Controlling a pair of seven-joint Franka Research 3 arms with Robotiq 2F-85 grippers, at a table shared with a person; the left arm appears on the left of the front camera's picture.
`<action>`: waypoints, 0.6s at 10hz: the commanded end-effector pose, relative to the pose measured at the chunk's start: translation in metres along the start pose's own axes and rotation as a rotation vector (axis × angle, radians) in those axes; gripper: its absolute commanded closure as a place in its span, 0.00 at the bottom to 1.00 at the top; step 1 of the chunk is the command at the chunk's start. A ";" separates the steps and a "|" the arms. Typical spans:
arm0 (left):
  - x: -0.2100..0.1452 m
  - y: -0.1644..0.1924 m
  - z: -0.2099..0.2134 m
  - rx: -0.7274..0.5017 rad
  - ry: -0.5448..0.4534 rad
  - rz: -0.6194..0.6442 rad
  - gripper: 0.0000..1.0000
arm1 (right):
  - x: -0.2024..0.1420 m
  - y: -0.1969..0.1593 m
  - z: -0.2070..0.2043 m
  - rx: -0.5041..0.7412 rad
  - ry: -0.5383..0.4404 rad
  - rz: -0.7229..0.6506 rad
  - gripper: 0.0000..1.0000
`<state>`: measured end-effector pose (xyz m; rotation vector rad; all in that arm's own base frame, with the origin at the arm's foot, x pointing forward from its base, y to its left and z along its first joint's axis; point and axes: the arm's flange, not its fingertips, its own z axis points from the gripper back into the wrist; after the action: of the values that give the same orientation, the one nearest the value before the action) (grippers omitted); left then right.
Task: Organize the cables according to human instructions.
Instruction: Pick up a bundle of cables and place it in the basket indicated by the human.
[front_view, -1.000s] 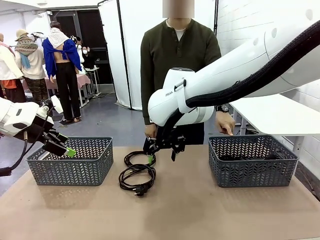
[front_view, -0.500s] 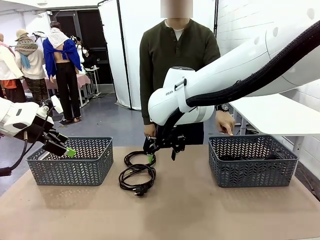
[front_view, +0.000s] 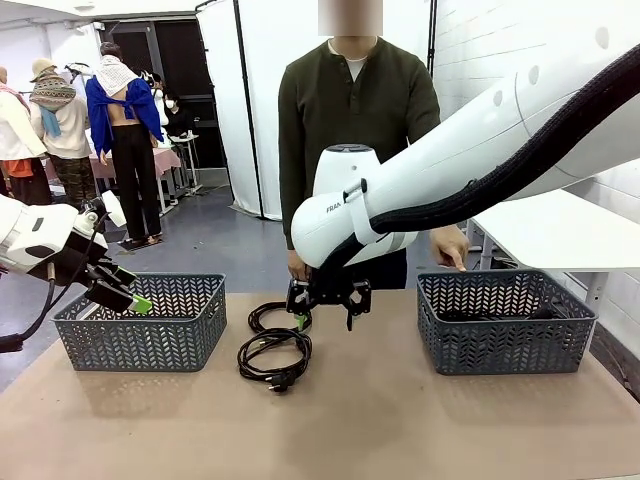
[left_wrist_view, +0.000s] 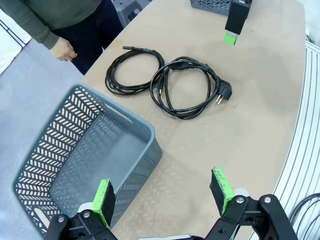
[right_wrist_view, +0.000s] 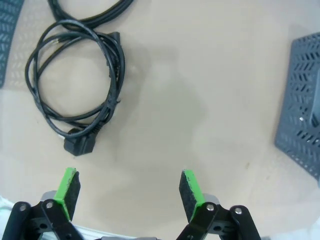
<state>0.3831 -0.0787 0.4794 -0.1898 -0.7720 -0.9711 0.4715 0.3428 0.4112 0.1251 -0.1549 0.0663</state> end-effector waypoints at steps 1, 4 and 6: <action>-0.002 0.003 -0.002 -0.007 -0.006 -0.003 0.00 | 0.012 0.024 -0.011 -0.022 -0.022 -0.096 0.00; -0.002 0.003 -0.002 -0.007 -0.006 -0.003 0.00 | 0.021 0.034 -0.025 -0.080 -0.026 -0.179 0.00; -0.002 0.003 -0.002 -0.007 -0.006 -0.003 0.00 | 0.026 0.038 -0.037 -0.105 -0.022 -0.213 0.00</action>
<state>0.3831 -0.0787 0.4794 -0.1897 -0.7720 -0.9712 0.4932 0.3745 0.3858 0.0848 -0.1594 -0.1193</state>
